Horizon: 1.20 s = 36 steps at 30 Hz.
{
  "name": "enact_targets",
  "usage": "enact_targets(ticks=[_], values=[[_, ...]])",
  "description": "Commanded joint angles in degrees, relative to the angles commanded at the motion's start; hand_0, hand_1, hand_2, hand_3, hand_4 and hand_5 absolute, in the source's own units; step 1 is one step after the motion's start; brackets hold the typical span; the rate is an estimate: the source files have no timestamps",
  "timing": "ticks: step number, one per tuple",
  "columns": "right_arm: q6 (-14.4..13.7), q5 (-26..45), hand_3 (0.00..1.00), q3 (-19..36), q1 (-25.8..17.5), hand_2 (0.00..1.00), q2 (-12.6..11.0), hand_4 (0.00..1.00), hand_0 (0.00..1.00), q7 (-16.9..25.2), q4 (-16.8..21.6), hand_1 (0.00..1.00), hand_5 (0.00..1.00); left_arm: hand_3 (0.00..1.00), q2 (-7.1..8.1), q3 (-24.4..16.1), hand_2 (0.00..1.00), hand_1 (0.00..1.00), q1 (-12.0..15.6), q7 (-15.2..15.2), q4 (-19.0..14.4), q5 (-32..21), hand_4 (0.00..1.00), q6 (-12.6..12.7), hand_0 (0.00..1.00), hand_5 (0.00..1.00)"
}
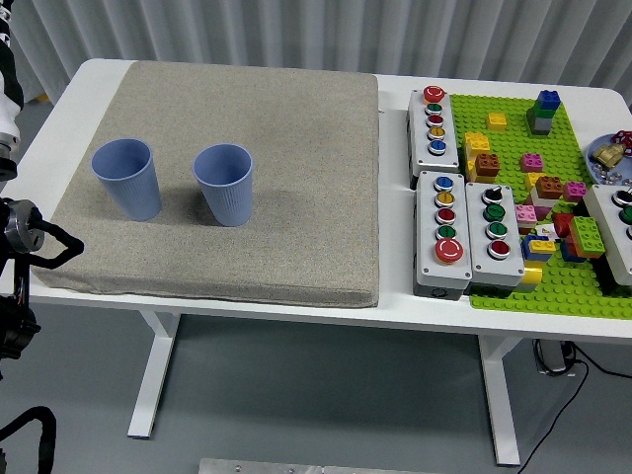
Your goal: Pick cup pour cup place
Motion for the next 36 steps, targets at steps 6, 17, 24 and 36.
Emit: enact_targets(ticks=[6, 17, 24, 36], values=[[0.11, -0.89, 0.624, 0.65, -0.14, 0.756, -0.05, 0.213, 0.774, -0.20, 0.00, 0.724, 0.341, 0.998, 0.24, -0.05, 0.998, 0.936, 0.48, 0.07, -0.40, -0.05, 0.815, 0.02, 0.960, 0.998], [0.03, 0.82, 0.624, -0.51, -0.05, 0.756, -0.25, 0.212, 0.774, 0.31, 0.00, 0.724, 0.339, 0.998, -0.05, -0.54, 0.998, 0.936, 0.20, -0.17, -0.21, 2.60, 0.830, -0.10, 0.960, 0.998], [0.14, 1.07, 0.624, -0.51, -0.02, 0.755, -0.41, 0.213, 0.774, 0.60, 0.00, 0.724, 0.332, 0.998, -0.06, -0.65, 0.998, 0.936, -0.04, -0.68, -0.32, 4.59, 0.956, 0.08, 0.957, 0.699], [-0.04, 1.31, 0.624, -0.60, 0.04, 0.754, -0.35, 0.210, 0.773, 0.55, 0.00, 0.722, 0.319, 0.998, -0.16, -0.79, 0.998, 0.938, -0.02, -0.65, -0.29, 5.99, 0.970, -0.39, 0.955, 0.493]])
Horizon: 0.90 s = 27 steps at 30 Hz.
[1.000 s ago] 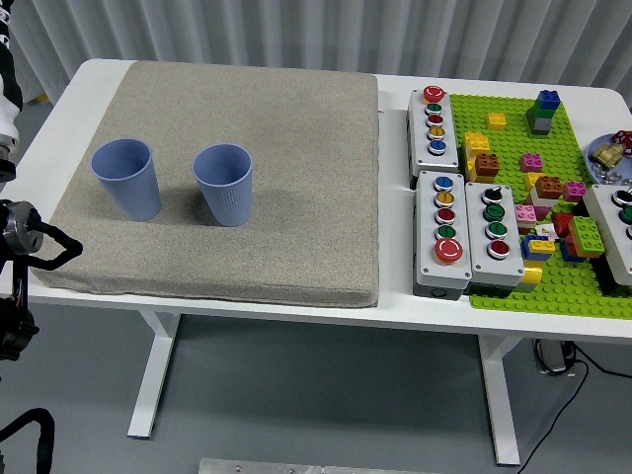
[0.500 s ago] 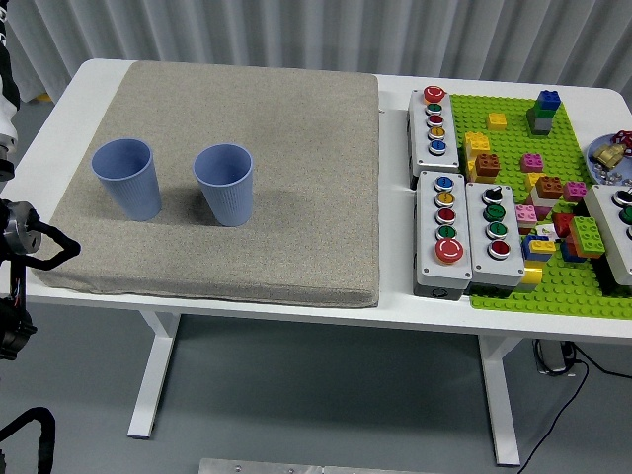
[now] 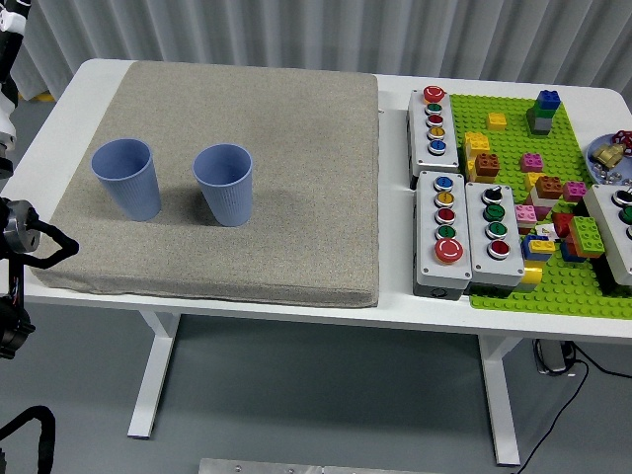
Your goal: Pick cup pour cup place
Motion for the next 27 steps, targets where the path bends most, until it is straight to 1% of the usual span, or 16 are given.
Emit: enact_targets(ticks=[5, 6, 12, 13, 16, 24, 25, 27], values=[[0.03, -0.06, 0.624, -0.07, -0.04, 0.754, -0.03, 0.210, 0.773, 0.04, 0.00, 0.722, 0.319, 0.998, -0.07, 0.07, 0.998, 0.938, 0.03, 0.40, -0.09, 2.30, 0.970, -0.68, 0.955, 0.493], [0.05, -0.01, 0.623, -0.05, -0.04, 0.754, -0.04, 0.210, 0.774, 0.07, 0.00, 0.721, 0.315, 0.998, -0.03, 0.01, 0.998, 0.903, 0.18, 0.61, -0.11, 2.81, 0.958, -0.68, 0.917, 0.378], [0.01, -0.12, 0.623, 0.09, -0.05, 0.754, 0.02, 0.210, 0.774, 0.03, 0.00, 0.721, 0.315, 0.998, 0.39, -0.17, 0.998, 0.903, 0.86, 1.86, -0.18, 5.79, 0.958, -0.76, 0.917, 0.378], [0.01, -0.08, 0.623, 0.02, -0.04, 0.753, 0.01, 0.210, 0.773, 0.02, 0.00, 0.721, 0.310, 0.998, 0.53, -0.21, 0.998, 0.898, 1.04, 1.99, -0.16, 6.00, 0.954, -0.85, 0.912, 0.337], [0.03, -0.07, 0.623, 0.07, -0.06, 0.753, 0.02, 0.210, 0.773, 0.04, 0.00, 0.721, 0.310, 0.998, 0.98, -0.40, 0.998, 0.898, 1.65, 2.31, -0.06, 6.75, 0.954, -1.05, 0.912, 0.337], [0.08, -0.16, 0.623, 0.08, -0.15, 0.753, -0.01, 0.209, 0.773, 0.12, 0.00, 0.721, 0.308, 0.998, 2.83, -0.06, 0.995, 0.900, 4.38, 3.20, -0.28, 9.55, 0.951, -1.77, 0.912, 0.324], [0.08, -0.18, 0.624, 0.08, -0.15, 0.752, -0.02, 0.210, 0.773, 0.12, 0.00, 0.720, 0.308, 0.998, 2.95, -0.07, 0.998, 0.920, 4.55, 3.29, -0.32, 9.75, 0.956, -1.80, 0.916, 0.331], [0.09, -0.22, 0.624, 0.16, -0.09, 0.752, -0.04, 0.210, 0.773, 0.13, 0.00, 0.720, 0.308, 0.998, 3.44, -0.02, 0.998, 0.920, 5.20, 3.40, -0.36, 9.74, 0.956, -2.01, 0.916, 0.331]])
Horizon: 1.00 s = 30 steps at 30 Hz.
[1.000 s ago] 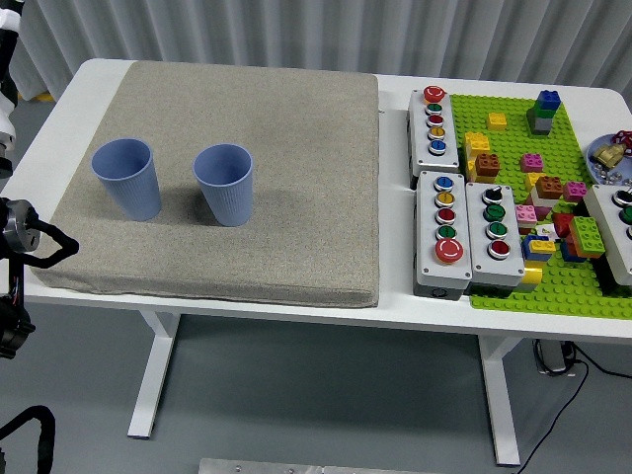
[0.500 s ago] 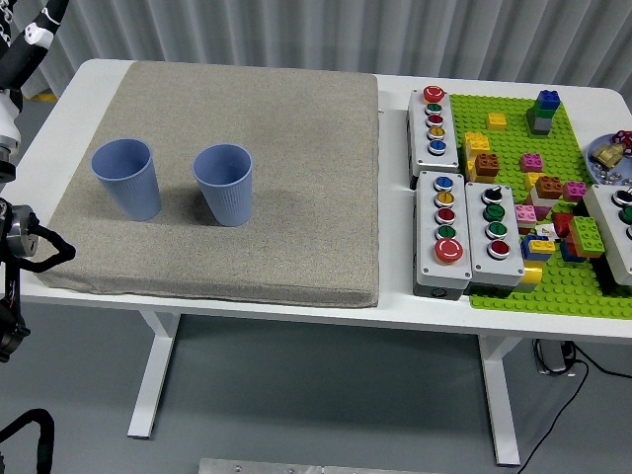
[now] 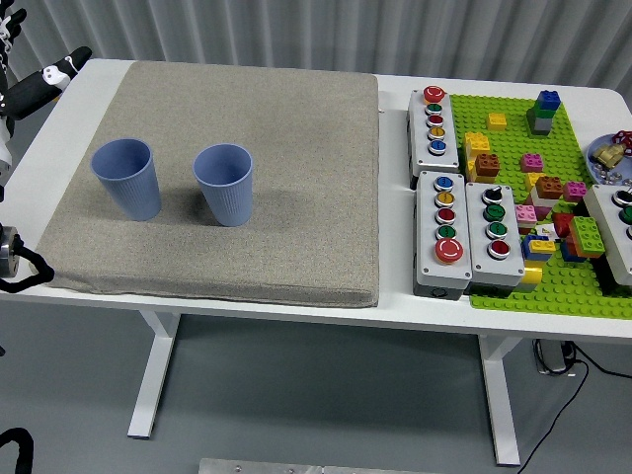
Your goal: Pick cup pour cup place
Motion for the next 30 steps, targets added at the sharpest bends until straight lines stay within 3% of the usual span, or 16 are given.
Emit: enact_targets(ticks=[9, 19, 30], values=[[0.03, -0.20, 0.624, -0.01, -0.01, 0.752, 0.04, 0.210, 0.773, -0.12, 0.00, 0.719, 0.308, 0.998, 1.27, 0.38, 0.998, 0.918, 3.46, -0.08, -0.63, -1.69, 0.961, -0.25, 0.915, 0.343], [0.18, -1.03, 0.623, 0.44, -0.29, 0.752, 0.06, 0.209, 0.771, -0.35, 0.00, 0.719, 0.311, 0.998, 4.44, 5.06, 0.983, 0.894, 9.67, -0.68, -1.49, -4.23, 0.973, 0.91, 0.903, 0.377], [0.38, -1.23, 0.623, 0.60, -0.42, 0.752, 0.07, 0.207, 0.771, -0.52, 0.00, 0.717, 0.315, 0.998, 5.58, 6.35, 0.987, 0.891, 12.78, -1.06, -1.13, -4.86, 0.972, 0.51, 0.900, 0.397]])
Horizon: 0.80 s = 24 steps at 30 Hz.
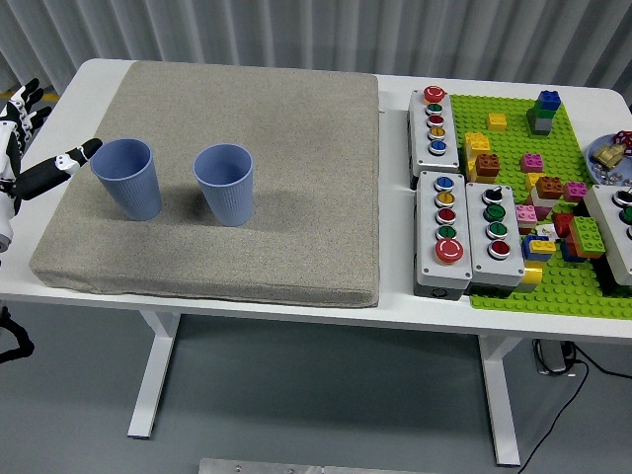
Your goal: Pick cup pour cup place
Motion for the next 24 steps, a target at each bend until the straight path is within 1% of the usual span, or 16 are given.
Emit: enact_targets(ticks=[4, 8, 15, 20, 24], values=[[-0.01, 0.17, 0.622, 0.02, 0.02, 0.752, -0.04, 0.206, 0.770, 0.08, 0.00, 0.717, 0.316, 0.998, 0.40, 0.67, 0.988, 0.891, 0.82, -0.04, 0.11, -0.09, 0.974, -0.04, 0.899, 0.406], [-0.01, 0.19, 0.622, -0.05, 0.12, 0.752, -0.07, 0.206, 0.770, 0.06, 0.00, 0.717, 0.316, 0.998, 0.26, 1.21, 0.988, 0.891, 1.15, -0.11, 0.76, 0.17, 0.974, -0.07, 0.899, 0.406], [-0.10, 0.39, 0.623, -0.30, 0.29, 0.752, -0.01, 0.205, 0.770, 0.08, 0.00, 0.717, 0.320, 0.998, -0.08, 1.99, 0.986, 0.890, 1.75, -0.36, 2.78, 0.82, 0.974, -0.10, 0.899, 0.408], [-0.13, 0.44, 0.622, -0.45, 0.34, 0.752, 0.05, 0.204, 0.769, 0.05, 0.00, 0.717, 0.322, 0.998, -0.19, 2.96, 0.986, 0.890, 1.63, -0.59, 4.63, 0.59, 0.976, -0.06, 0.891, 0.419], [-0.14, 0.64, 0.622, -0.52, 0.39, 0.752, 0.09, 0.203, 0.769, 0.14, 0.00, 0.717, 0.322, 0.998, -0.66, 3.60, 0.990, 0.890, 1.44, -0.71, 6.32, 0.47, 0.977, -0.13, 0.893, 0.433]])
